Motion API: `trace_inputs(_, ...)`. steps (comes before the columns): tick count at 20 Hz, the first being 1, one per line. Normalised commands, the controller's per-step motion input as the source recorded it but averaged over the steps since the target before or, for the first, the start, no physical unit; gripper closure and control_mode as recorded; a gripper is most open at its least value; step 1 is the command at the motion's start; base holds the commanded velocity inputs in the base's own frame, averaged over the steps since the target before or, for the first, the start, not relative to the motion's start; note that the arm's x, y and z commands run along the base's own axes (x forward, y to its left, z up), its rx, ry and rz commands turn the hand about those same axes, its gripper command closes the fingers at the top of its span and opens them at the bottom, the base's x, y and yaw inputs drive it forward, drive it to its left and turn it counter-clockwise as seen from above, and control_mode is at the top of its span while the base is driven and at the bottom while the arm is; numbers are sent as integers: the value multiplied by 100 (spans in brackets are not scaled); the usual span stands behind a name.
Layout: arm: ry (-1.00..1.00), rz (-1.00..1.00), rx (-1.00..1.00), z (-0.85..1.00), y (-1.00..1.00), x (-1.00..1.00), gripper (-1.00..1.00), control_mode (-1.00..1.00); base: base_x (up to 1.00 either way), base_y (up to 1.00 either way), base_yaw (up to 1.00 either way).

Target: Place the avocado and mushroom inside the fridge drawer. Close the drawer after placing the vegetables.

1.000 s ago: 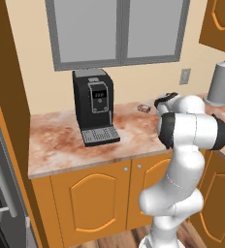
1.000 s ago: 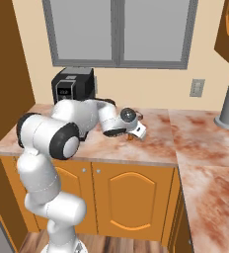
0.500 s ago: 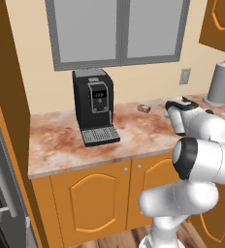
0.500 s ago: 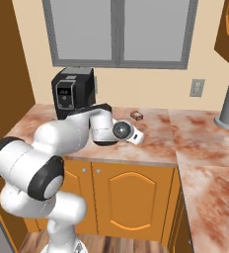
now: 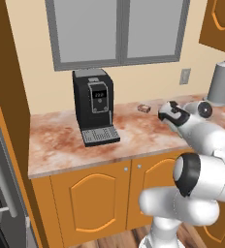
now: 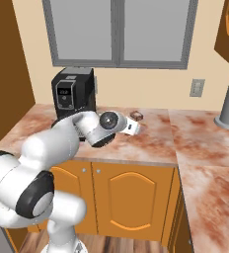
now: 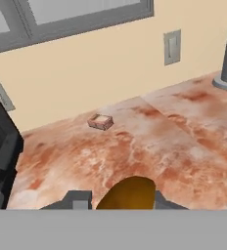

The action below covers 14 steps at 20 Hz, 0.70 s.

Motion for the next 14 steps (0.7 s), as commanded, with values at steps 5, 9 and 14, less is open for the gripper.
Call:
trace_inputs(5,11,0,-14,91,0,-13,100,-100,0,0,0)
trace_inputs(9,2,8,-10,48,2,-58,100,-100,0,0,0)
trace_inputs(14,-1,21,-4,0,27,-89,100,-100,0,0,0)
